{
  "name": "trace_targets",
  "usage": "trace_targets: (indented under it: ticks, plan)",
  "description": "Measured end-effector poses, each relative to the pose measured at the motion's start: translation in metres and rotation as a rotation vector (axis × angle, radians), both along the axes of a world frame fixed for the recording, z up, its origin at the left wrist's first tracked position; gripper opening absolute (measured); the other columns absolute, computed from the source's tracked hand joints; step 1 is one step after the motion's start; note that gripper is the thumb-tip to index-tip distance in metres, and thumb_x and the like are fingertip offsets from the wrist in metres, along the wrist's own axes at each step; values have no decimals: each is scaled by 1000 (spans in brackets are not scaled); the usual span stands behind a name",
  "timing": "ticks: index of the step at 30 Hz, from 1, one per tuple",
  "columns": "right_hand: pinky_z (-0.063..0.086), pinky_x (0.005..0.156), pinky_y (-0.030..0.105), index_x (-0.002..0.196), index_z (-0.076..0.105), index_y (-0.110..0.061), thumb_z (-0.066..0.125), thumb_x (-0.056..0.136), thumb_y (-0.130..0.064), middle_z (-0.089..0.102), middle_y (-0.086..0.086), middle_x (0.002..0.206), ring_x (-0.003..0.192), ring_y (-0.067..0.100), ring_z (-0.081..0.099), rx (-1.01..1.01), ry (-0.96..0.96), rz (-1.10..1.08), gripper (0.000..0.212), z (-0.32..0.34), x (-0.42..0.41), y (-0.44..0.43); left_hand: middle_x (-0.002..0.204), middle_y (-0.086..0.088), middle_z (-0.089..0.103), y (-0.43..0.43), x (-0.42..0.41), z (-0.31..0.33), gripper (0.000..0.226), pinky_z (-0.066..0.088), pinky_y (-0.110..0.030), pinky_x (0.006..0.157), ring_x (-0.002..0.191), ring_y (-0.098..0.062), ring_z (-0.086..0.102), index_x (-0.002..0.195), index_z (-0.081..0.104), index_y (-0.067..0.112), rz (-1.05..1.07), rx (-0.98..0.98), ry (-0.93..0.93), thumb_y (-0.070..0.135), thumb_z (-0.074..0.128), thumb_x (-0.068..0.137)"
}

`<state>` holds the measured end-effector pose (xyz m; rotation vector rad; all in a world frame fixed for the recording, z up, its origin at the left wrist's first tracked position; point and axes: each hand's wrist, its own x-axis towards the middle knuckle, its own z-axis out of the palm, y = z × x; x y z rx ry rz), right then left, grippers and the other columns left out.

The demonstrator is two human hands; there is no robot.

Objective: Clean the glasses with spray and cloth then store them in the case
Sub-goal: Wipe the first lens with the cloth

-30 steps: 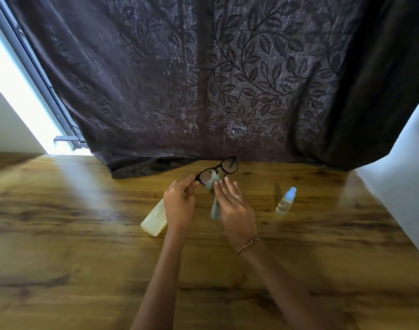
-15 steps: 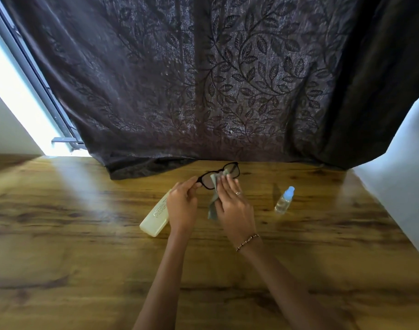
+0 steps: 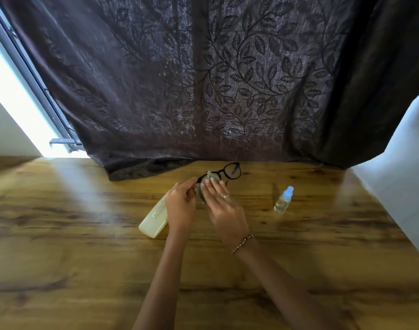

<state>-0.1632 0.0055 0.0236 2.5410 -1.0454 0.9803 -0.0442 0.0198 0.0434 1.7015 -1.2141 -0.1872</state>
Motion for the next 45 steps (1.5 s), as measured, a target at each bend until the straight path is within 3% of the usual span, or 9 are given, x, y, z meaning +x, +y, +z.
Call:
trace_targets:
  ticks: [7, 13, 20, 25, 30, 34, 37, 41, 45]
  plan:
    - [41, 107, 39, 129, 55, 2, 46, 93, -48, 55, 15, 134, 131, 24, 47, 134, -102, -177, 62, 11, 0, -3, 96, -11, 71, 0, 5, 2, 29, 48, -29, 80, 86, -22, 65, 111, 69, 6, 23, -38, 51, -3, 58, 86]
    - [43, 105, 38, 122, 61, 1, 67, 84, -2, 61, 14, 127, 125, 23, 53, -17, -121, -65, 39, 2, 8, 0, 94, -11, 71, 0, -1, 3, 29, 44, -24, 75, 81, -23, 64, 111, 69, 7, -8, -23, -28, -3, 57, 87]
    - [41, 107, 37, 126, 58, 1, 67, 78, 9, 58, 14, 131, 128, 24, 50, -18, -96, -111, 49, 0, 2, -5, 96, -11, 71, 0, 8, 4, 27, 52, -35, 81, 85, -23, 65, 112, 68, 6, 26, -34, 53, 0, 58, 88]
    - [40, 108, 37, 131, 53, -1, 45, 88, 3, 53, 14, 137, 133, 23, 44, -9, -20, 1, 44, 6, 8, -5, 87, -12, 71, -1, -1, 4, 30, 49, -33, 71, 75, -22, 62, 108, 70, 6, -32, -48, 9, -8, 56, 85]
    - [43, 105, 38, 131, 53, 0, 72, 72, 4, 53, 14, 136, 132, 25, 45, 99, -56, -89, 62, 12, -2, -10, 93, -9, 71, -1, 8, 0, 25, 50, -32, 78, 82, -21, 64, 110, 69, 6, -10, -48, 45, 1, 60, 87]
    - [60, 73, 28, 118, 65, -10, 64, 84, 1, 67, 10, 118, 101, 16, 68, 265, -437, -110, 36, 16, -13, 0, 91, -6, 68, -1, 18, -5, 24, 43, -24, 71, 78, -15, 60, 112, 69, 8, -8, -10, 25, 5, 61, 89]
    - [46, 46, 9, 108, 67, -22, 58, 91, -9, 71, -7, 86, 63, -3, 63, 439, -904, -200, 24, 21, -26, 0, 89, -3, 66, 0, 26, -9, 25, 42, -20, 69, 77, -15, 59, 113, 68, 11, -26, 2, 26, 6, 60, 89]
    - [53, 69, 18, 90, 70, -25, 60, 89, -11, 68, -12, 82, 82, 8, 65, 851, -1444, -344, 17, 26, -44, -20, 90, -2, 66, 2, 31, -12, 24, 37, -2, 69, 74, -7, 57, 111, 69, 10, -83, -36, 32, 7, 62, 88]
    - [53, 66, 28, 78, 70, -15, 61, 87, -11, 68, -1, 72, 74, 15, 62, 1023, -1430, -318, 14, 29, -44, -30, 89, 5, 63, 3, 30, -14, 24, 35, 3, 69, 75, 2, 56, 109, 70, 12, -111, -50, 14, 6, 63, 87]
